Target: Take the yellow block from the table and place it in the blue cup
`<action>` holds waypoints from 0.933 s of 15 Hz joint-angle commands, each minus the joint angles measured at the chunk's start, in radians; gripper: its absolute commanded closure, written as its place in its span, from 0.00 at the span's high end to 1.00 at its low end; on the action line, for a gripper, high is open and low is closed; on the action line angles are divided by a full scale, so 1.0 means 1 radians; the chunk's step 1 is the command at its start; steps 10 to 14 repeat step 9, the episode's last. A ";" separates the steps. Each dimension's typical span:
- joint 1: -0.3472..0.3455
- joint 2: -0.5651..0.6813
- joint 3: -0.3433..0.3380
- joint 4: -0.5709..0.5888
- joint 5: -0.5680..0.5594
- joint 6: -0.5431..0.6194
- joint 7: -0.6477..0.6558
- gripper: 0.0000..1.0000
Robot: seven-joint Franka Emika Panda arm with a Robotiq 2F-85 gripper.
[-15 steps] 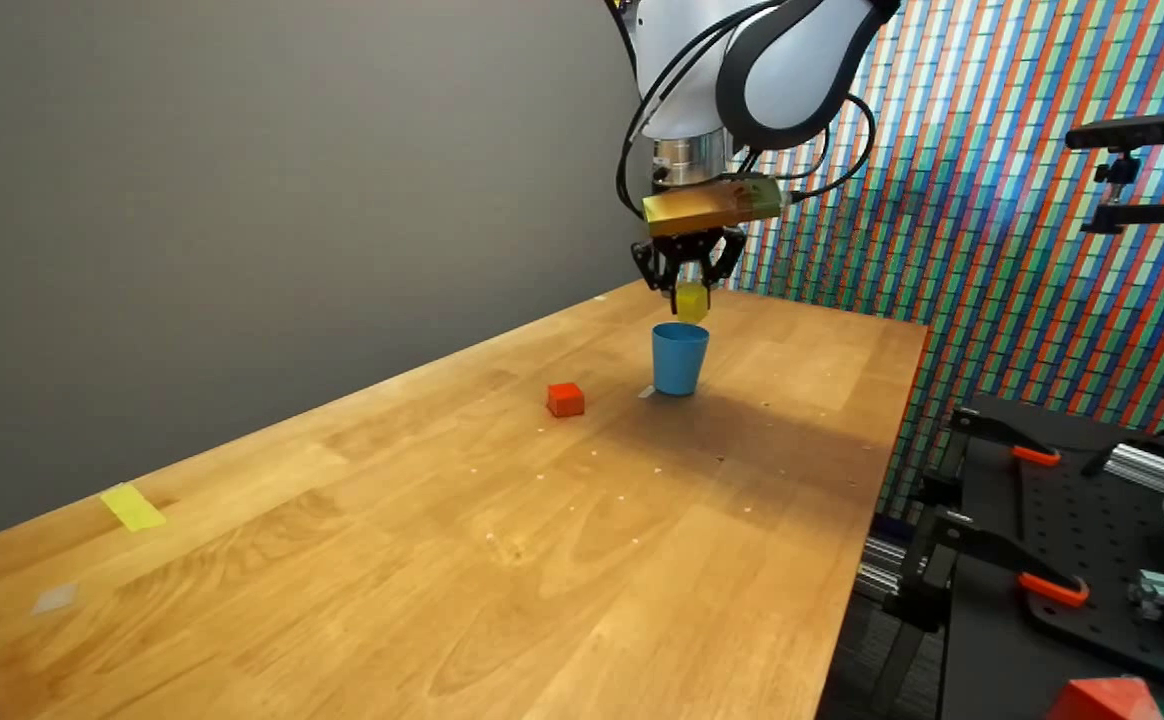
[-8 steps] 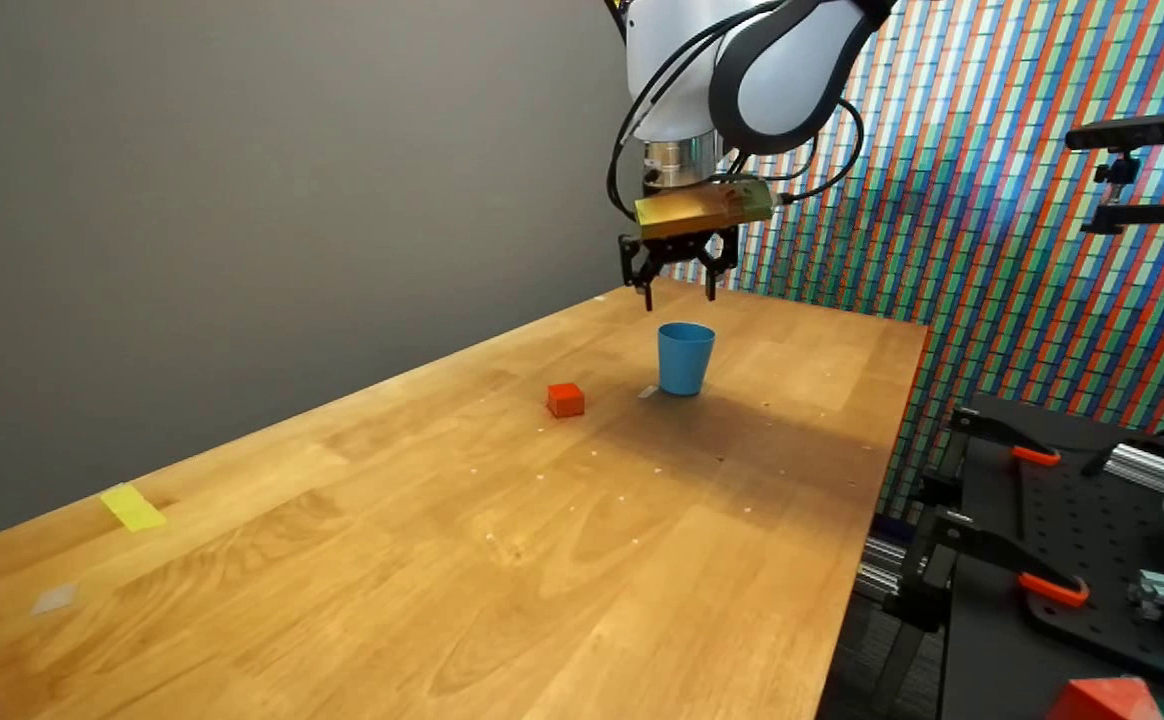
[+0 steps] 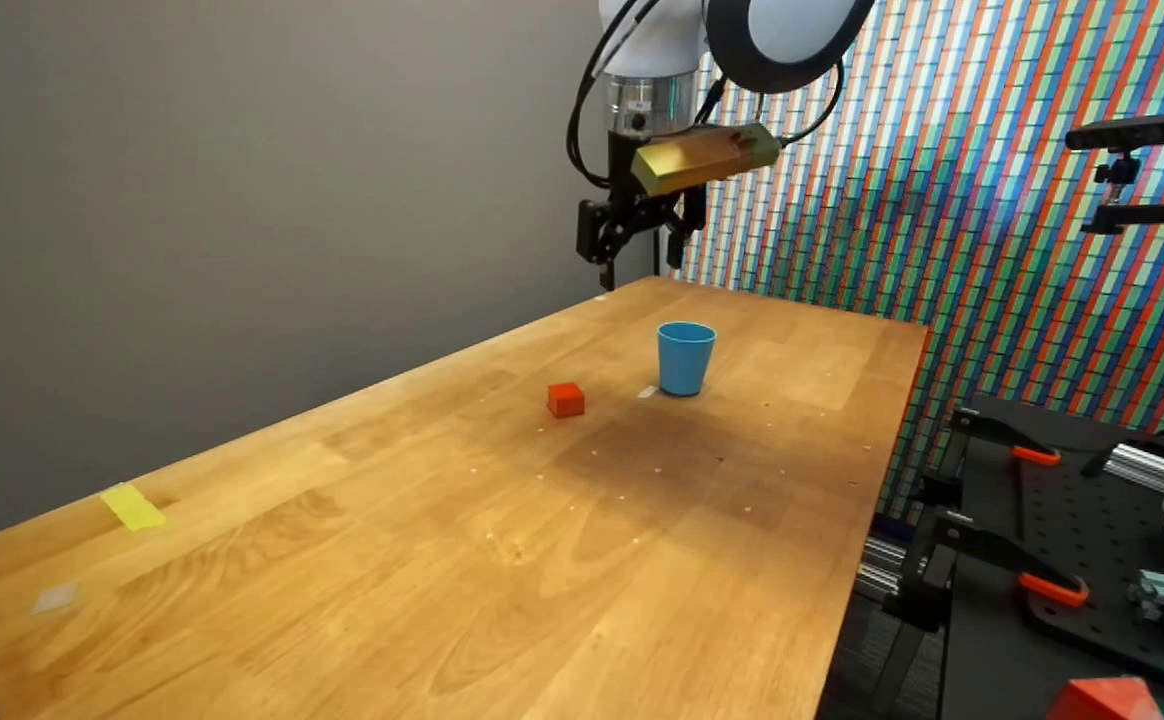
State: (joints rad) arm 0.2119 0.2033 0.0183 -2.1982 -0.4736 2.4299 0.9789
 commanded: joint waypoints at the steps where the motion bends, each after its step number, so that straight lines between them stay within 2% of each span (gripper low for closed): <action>1: -0.012 -0.082 0.066 -0.008 0.117 -0.009 -0.236 1.00; 4: -0.012 -0.113 0.105 0.011 0.217 -0.026 -0.443 1.00; 5: -0.001 -0.075 0.084 0.007 0.160 -0.006 -0.317 1.00; 14: 0.000 -0.072 0.085 0.004 0.170 -0.009 -0.332 1.00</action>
